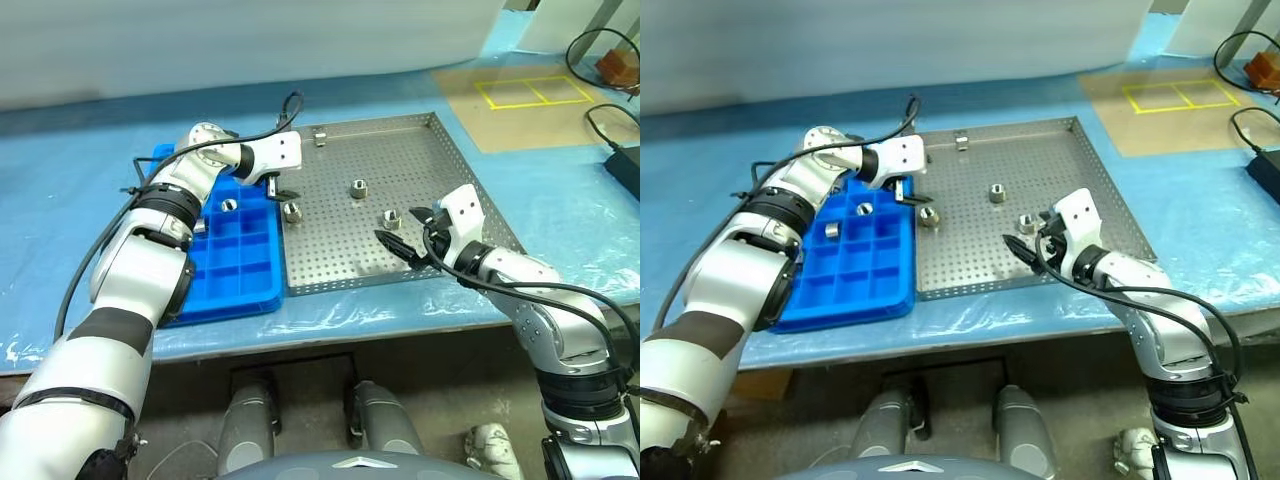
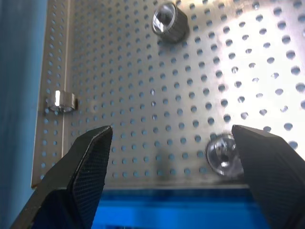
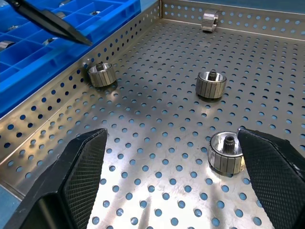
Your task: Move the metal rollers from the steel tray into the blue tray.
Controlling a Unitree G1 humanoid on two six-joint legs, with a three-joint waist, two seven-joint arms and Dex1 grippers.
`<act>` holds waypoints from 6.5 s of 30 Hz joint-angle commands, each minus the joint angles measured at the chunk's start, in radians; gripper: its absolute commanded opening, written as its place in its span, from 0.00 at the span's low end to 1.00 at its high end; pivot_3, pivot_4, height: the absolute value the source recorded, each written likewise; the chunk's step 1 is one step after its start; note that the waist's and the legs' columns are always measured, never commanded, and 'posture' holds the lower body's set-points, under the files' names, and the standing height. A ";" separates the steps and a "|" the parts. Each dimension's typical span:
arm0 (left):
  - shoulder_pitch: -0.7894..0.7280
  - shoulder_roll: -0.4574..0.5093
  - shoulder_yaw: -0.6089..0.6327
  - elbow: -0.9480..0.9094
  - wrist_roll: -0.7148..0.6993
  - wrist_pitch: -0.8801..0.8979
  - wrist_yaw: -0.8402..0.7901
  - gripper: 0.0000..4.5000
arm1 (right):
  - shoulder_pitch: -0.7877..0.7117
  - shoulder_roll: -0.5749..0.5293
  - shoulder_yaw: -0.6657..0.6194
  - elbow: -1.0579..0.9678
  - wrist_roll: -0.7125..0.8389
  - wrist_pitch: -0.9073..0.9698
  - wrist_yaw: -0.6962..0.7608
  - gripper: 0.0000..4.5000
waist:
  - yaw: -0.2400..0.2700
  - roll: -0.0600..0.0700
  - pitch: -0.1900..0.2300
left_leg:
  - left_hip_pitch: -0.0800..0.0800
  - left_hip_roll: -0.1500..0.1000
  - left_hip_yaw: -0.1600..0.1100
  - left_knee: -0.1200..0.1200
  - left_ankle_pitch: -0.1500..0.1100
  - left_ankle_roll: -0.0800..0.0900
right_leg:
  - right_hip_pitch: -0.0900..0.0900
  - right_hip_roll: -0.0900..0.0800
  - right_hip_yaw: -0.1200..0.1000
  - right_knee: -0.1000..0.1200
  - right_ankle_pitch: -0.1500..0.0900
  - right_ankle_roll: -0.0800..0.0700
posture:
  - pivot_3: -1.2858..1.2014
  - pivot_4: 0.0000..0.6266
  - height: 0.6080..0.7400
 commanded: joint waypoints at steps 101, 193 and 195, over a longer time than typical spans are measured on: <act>0.583 0.267 0.417 -1.136 -0.470 0.698 -0.192 0.42 | -0.496 0.164 0.302 0.390 -0.059 -0.260 0.459 1.00 | 0.096 0.000 0.002 | -0.006 0.003 0.001 0.000 0.004 -0.007 | -0.011 -0.002 -0.005 0.015 -0.002 -0.004 | 0.56 0.24 1.00; 0.634 0.015 0.135 -1.159 -0.754 0.847 0.057 0.85 | -0.335 -0.049 0.083 0.496 -0.188 -0.246 0.402 1.00 | 0.094 0.000 -0.002 | 0.005 0.003 -0.002 -0.001 0.012 -0.016 | -0.005 0.002 -0.001 0.019 -0.002 -0.003 | 0.47 0.24 1.00; 0.624 0.000 0.128 -1.138 -0.747 0.829 0.049 0.85 | -0.309 -0.059 0.075 0.501 -0.198 -0.254 0.383 1.00 | 0.087 0.000 -0.002 | 0.005 0.003 -0.002 -0.002 0.011 -0.015 | -0.005 0.003 -0.002 0.019 -0.002 -0.003 | 0.46 0.24 1.00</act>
